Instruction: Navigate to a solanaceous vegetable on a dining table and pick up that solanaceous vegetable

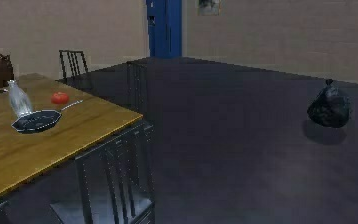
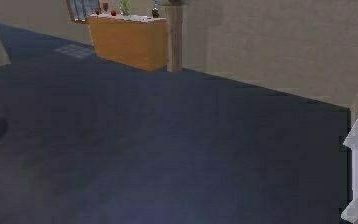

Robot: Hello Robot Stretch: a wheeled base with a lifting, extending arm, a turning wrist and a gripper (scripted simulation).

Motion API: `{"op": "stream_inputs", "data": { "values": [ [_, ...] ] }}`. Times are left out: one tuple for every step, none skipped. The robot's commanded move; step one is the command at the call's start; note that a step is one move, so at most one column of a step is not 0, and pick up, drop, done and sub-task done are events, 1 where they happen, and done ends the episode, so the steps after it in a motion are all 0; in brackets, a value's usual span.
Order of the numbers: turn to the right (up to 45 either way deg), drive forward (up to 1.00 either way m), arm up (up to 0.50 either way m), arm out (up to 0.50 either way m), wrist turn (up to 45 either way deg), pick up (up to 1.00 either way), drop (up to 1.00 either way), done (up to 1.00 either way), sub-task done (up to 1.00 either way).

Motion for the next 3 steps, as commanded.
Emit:
{"op": "stream_inputs", "data": {
  "values": [
    [24.0,0.0,0.0,0.0,0.0,0.0,0.0,0.0,0.0],
    [0.0,0.8,0.0,0.0,0.0,0.0,0.0,0.0,0.0],
    [-30.0,0.0,0.0,0.0,0.0,0.0,0.0,0.0,0.0]
  ]
}}
